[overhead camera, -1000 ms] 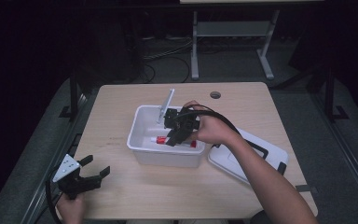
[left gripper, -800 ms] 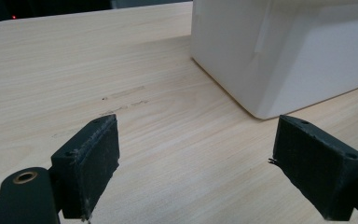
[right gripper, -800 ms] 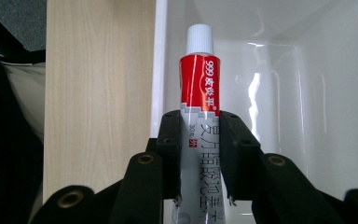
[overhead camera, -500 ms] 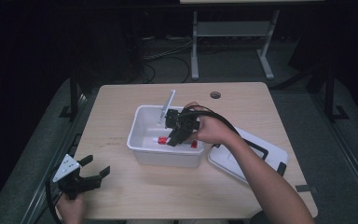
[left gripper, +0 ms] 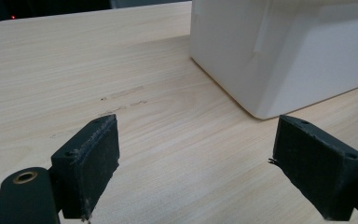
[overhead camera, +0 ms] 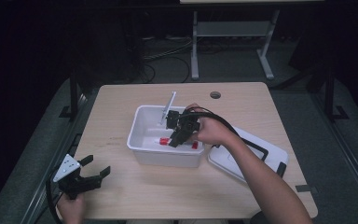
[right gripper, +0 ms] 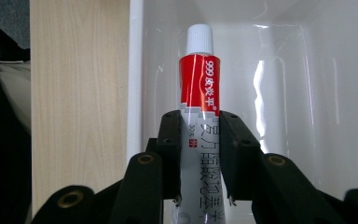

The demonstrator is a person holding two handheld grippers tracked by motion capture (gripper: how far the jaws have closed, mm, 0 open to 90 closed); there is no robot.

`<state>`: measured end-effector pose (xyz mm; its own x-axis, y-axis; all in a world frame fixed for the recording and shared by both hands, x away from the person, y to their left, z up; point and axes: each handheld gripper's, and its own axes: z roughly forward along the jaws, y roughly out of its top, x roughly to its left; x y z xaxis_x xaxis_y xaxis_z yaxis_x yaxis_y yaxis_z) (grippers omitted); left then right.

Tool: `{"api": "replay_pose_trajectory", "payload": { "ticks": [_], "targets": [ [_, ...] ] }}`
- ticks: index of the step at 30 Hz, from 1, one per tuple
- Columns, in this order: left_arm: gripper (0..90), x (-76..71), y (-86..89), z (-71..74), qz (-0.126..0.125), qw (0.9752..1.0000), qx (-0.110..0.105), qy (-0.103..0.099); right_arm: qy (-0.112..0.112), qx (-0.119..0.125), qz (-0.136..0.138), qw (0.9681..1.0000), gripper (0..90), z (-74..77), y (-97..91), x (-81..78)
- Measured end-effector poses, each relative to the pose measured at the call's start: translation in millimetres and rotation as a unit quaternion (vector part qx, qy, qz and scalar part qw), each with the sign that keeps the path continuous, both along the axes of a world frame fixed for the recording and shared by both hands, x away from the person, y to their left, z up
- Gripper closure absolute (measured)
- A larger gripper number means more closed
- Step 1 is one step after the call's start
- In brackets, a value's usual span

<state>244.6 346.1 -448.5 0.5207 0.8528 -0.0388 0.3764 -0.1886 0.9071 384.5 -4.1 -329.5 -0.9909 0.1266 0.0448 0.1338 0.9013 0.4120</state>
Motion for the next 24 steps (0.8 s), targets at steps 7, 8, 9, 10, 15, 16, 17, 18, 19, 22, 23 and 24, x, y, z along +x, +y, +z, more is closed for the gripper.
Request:
{"api": "replay_pose_trajectory", "payload": {
  "ticks": [7,8,9,10,15,16,17,18,19,22,23,24],
  "targets": [
    [13.7,-0.2,1.0,0.1,0.0,1.0,0.0,0.0,0.006,-0.004,-0.002,1.0,71.0,-6.5,2.1,2.1],
    [13.7,-0.2,1.0,0.1,0.0,1.0,0.0,0.0,0.006,-0.006,-0.002,1.0,71.0,-7.7,2.2,2.4],
    [13.7,-0.1,0.8,0.2,0.0,1.0,0.001,0.0,0.007,-0.008,-0.004,0.9999,71.0,-9.0,2.3,2.4],
    [13.7,-0.1,0.8,0.1,0.0,1.0,0.001,0.0,0.007,-0.009,-0.004,0.9999,71.0,-10.2,2.1,2.8],
    [13.7,-0.1,1.1,0.1,0.0,1.0,0.001,-0.001,0.013,-0.009,-0.006,0.9999,71.0,-15.4,1.5,4.1],
    [13.7,-0.1,1.1,0.2,0.0,1.0,0.001,0.0,0.013,-0.01,-0.006,0.9998,71.0,-16.3,1.6,4.2],
    [13.7,0.0,1.1,0.2,0.0,1.0,0.002,0.0,0.014,-0.01,-0.007,0.9998,71.0,-17.1,1.7,4.3],
    [13.7,0.0,1.1,0.2,0.0,1.0,0.002,0.0,0.014,-0.01,-0.007,0.9998,71.0,-17.1,1.7,4.3],
    [13.7,-0.1,0.9,0.2,0.0,1.0,0.001,0.0,0.016,-0.01,-0.006,0.9998,71.0,-18.8,1.4,5.6],
    [13.7,-0.2,1.0,0.3,0.0,1.0,0.001,0.0,0.018,-0.012,-0.008,0.9997,71.0,-20.7,1.1,6.2],
    [13.7,-0.2,1.2,0.2,0.0,1.0,0.001,0.0,0.022,-0.012,-0.01,0.9996,71.0,-23.0,0.9,6.6],
    [13.7,-0.2,1.2,0.2,0.0,1.0,0.001,0.0,0.022,-0.012,-0.01,0.9996,71.0,-23.0,0.9,6.6]
  ]
}}
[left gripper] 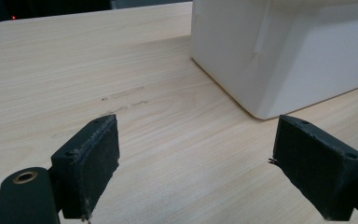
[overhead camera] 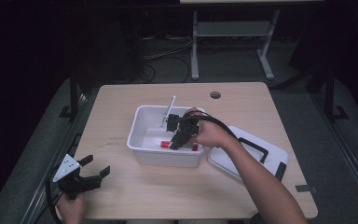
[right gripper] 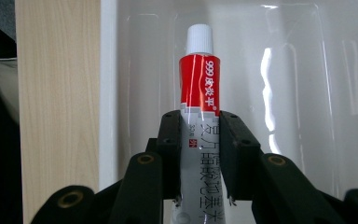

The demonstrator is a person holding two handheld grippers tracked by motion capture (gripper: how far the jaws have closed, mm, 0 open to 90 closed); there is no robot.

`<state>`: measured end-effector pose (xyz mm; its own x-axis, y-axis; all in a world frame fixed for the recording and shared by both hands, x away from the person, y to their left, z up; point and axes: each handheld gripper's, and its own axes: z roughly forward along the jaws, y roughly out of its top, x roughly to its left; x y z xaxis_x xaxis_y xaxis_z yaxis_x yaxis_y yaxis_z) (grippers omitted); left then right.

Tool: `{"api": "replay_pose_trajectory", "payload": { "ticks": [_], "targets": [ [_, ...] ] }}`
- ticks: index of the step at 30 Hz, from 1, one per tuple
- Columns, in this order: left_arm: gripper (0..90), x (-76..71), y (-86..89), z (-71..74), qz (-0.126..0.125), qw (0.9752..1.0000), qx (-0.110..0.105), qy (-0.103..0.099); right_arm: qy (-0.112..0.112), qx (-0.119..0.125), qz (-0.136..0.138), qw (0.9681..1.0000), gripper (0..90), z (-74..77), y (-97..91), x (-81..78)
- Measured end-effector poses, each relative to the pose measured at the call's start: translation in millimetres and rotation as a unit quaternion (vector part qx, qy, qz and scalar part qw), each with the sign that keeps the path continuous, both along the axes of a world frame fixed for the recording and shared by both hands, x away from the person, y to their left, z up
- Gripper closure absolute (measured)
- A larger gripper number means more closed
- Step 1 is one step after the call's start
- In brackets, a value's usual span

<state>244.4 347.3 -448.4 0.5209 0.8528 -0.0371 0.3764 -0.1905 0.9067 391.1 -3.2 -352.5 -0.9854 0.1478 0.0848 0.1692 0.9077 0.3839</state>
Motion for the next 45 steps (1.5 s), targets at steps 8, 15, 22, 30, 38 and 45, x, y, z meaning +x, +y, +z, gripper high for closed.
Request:
{"api": "replay_pose_trajectory", "payload": {
  "ticks": [8,15,22,30,38,45],
  "targets": [
    [13.7,-0.2,0.7,0.3,0.0,1.0,0.0,-0.001,0.005,-0.004,0.001,1.0,71.0,-5.9,3.5,0.9],
    [13.7,-0.5,0.7,0.4,0.0,1.0,-0.001,-0.002,0.008,-0.004,0.001,1.0,71.0,-8.4,4.6,1.6],
    [13.7,-0.4,0.9,0.3,0.0,1.0,-0.002,-0.001,0.012,-0.008,-0.003,0.9999,70.8,-10.4,3.6,3.1],
    [13.7,-0.3,0.4,0.4,-0.001,1.0,0.0,-0.001,0.021,0.001,-0.019,0.9996,64.0,-11.8,-1.0,6.0],
    [13.7,0.0,-0.3,0.2,-0.001,1.0,0.0,-0.001,0.017,0.007,-0.026,0.9995,60.4,-1.4,-7.9,5.4],
    [13.7,0.4,-1.5,-0.1,-0.001,1.0,-0.001,0.001,0.002,0.019,-0.037,0.9991,56.0,19.9,-22.8,3.5]
  ]
}}
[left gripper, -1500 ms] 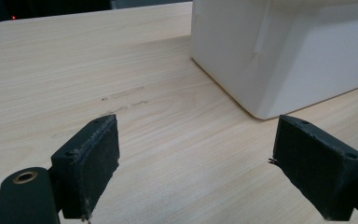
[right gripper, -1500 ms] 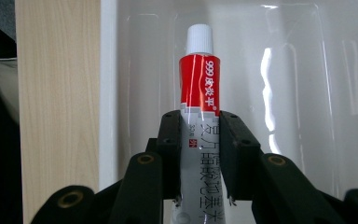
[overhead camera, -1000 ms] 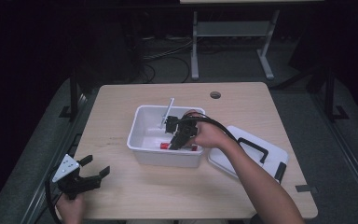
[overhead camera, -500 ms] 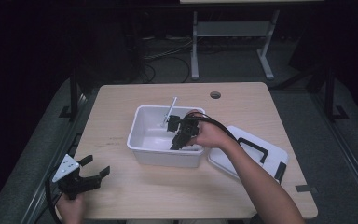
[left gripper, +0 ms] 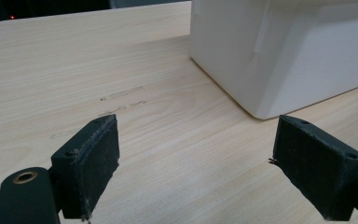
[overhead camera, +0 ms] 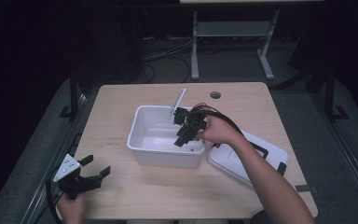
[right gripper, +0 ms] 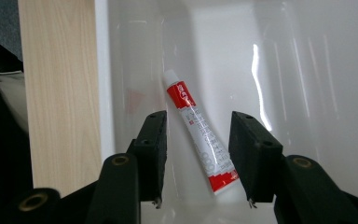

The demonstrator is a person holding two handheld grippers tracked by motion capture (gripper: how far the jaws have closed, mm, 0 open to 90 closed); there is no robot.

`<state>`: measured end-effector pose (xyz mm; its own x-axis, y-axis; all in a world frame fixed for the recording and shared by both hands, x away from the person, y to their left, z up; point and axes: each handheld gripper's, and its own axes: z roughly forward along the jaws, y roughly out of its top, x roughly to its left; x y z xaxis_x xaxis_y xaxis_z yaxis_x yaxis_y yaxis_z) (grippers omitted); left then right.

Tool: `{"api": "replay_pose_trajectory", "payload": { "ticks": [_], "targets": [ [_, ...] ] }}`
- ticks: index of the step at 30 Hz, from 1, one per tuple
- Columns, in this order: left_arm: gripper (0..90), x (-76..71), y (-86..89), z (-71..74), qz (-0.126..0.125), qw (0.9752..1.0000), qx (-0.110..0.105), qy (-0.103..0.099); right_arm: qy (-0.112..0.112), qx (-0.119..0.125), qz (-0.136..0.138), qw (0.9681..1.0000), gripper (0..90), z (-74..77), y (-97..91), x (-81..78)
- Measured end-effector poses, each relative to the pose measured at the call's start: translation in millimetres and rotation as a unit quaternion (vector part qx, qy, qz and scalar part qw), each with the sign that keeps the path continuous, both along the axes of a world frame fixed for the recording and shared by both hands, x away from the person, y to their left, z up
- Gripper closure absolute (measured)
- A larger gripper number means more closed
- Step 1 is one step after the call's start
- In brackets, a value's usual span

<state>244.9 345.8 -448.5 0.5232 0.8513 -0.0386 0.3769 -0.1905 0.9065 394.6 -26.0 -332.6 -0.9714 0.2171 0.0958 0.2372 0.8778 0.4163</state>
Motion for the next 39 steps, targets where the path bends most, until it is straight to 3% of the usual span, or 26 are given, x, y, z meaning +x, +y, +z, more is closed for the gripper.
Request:
{"api": "replay_pose_trajectory", "payload": {
  "ticks": [19,39],
  "targets": [
    [13.7,0.3,-0.9,-0.2,-0.003,1.0,0.004,0.001,-0.022,0.01,-0.037,0.999,50.7,34.4,-42.9,-1.0],
    [13.7,0.8,-2.4,-0.6,-0.005,1.0,0.007,0.002,-0.03,0.017,-0.073,0.9967,46.5,42.3,-82.0,-1.9]
  ]
}}
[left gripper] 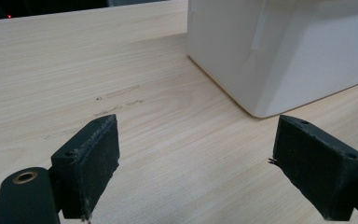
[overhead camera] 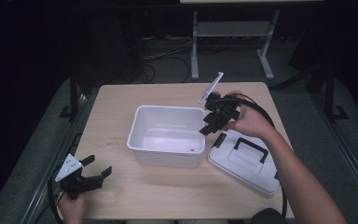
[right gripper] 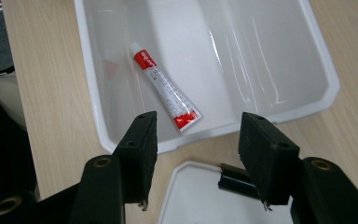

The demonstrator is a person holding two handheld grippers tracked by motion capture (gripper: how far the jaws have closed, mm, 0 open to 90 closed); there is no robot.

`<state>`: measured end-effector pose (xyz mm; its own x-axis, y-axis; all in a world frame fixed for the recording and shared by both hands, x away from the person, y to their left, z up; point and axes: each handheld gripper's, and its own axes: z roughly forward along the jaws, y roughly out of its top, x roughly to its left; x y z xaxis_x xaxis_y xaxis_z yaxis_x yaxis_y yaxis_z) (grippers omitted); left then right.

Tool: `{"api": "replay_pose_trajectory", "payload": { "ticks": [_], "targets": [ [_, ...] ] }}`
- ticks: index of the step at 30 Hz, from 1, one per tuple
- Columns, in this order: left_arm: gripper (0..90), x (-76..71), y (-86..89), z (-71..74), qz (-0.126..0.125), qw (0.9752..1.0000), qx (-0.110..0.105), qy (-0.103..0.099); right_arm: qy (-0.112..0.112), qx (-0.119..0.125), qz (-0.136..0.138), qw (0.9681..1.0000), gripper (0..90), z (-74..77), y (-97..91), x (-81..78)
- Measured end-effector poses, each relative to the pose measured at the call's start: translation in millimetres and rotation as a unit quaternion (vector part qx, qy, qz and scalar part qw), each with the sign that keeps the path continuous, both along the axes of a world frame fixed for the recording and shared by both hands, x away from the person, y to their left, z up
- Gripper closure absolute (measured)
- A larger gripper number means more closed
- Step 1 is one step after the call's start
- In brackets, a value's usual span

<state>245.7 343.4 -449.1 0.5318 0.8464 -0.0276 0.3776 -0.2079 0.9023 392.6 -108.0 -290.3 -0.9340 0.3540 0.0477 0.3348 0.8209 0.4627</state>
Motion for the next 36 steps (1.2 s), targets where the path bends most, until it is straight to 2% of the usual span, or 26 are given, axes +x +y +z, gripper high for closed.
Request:
{"api": "replay_pose_trajectory", "payload": {
  "ticks": [10,33,36],
  "targets": [
    [13.7,0.2,-0.5,-0.2,0.0,1.0,0.0,0.0,0.002,0.002,-0.022,0.9998,45.8,-6.6,-21.4,-0.1],
    [13.7,0.2,-1.3,-0.4,0.0,1.0,0.001,0.0,0.019,0.004,-0.071,0.9973,45.0,-33.1,-70.3,-3.6],
    [13.7,0.2,-1.2,-0.4,0.001,1.0,0.001,0.0,0.022,-0.001,-0.077,0.9968,44.9,-36.9,-75.7,-4.6]
  ]
}}
